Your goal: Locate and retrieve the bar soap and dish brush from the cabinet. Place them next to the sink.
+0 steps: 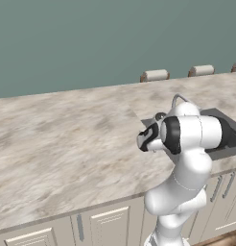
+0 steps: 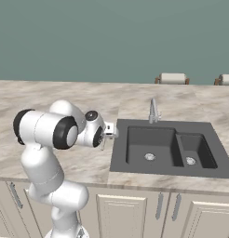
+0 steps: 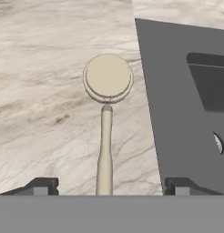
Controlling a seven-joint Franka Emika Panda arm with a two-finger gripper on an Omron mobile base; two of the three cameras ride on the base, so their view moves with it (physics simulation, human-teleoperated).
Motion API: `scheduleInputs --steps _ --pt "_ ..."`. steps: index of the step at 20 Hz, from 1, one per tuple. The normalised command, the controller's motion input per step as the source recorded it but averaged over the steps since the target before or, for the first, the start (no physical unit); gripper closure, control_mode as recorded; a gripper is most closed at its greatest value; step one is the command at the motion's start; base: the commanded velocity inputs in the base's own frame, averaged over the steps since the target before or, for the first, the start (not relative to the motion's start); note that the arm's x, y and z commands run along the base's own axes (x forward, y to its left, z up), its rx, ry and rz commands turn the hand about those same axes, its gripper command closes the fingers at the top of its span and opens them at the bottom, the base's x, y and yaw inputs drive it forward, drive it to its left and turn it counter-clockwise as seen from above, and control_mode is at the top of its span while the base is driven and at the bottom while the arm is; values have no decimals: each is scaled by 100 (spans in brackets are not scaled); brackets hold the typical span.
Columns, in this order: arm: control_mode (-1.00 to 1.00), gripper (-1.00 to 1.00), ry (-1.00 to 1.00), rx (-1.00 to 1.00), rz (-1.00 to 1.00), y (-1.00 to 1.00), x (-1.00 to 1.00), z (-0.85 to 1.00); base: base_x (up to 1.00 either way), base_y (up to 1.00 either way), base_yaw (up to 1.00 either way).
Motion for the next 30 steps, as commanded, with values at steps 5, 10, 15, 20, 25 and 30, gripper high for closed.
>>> scheduleInputs --steps 5,10,15,20,25,30 --pt "-100 -100 5 1 -5 4 -29 44 0 0 0" --pt "-100 -100 20 10 -6 4 -60 68 0 0 0" --pt "-100 -100 24 7 -5 0 -52 67 0 0 0" --pt "-100 -100 22 0 0 12 -36 84 0 0 0" --pt "-100 -100 -1 0 0 9 -24 11 0 0 0" --pt "-100 -100 -4 6 0 -4 -35 4 0 0 0"
